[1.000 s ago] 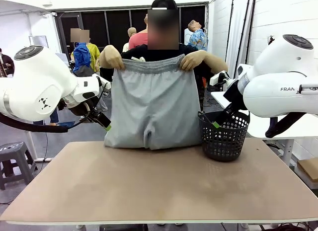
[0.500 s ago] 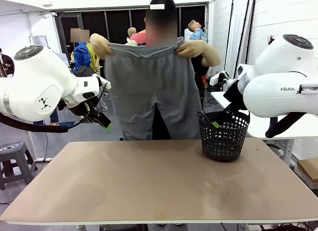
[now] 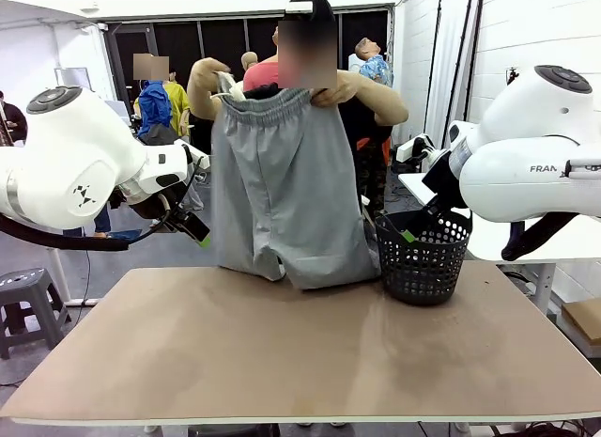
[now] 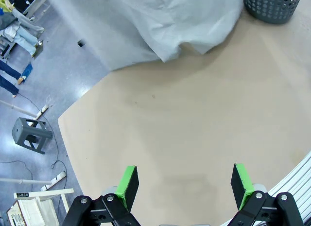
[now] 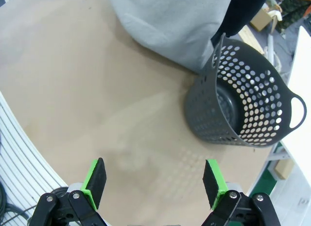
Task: Fold the training pants.
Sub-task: Grab both ends of the Training pants handed by a person.
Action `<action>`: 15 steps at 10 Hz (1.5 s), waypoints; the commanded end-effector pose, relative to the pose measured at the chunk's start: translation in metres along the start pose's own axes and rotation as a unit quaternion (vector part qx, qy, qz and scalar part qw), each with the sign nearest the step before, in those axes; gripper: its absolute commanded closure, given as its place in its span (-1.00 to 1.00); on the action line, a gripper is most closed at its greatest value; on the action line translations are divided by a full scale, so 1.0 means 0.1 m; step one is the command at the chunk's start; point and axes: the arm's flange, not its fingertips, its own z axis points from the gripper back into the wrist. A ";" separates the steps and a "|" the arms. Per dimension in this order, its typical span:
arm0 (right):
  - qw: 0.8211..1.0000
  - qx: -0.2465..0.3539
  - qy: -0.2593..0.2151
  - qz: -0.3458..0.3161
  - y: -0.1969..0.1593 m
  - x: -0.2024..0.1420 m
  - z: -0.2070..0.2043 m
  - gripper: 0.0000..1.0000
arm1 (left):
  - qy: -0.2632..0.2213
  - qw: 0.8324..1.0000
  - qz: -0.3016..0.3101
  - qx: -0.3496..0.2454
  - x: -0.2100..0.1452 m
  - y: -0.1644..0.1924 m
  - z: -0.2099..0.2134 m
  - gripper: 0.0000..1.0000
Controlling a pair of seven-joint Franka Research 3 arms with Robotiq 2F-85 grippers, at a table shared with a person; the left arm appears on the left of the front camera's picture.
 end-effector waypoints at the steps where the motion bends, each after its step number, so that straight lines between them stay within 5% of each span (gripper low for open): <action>1: 1.000 0.000 0.000 -0.001 0.00 0.00 0.00 -1.00 | -0.005 1.000 -0.004 0.001 0.00 0.00 0.00 -1.00; 15: 1.000 0.000 0.000 -0.001 0.00 0.00 0.00 -1.00 | -0.005 1.000 -0.004 0.001 0.00 0.00 0.00 -1.00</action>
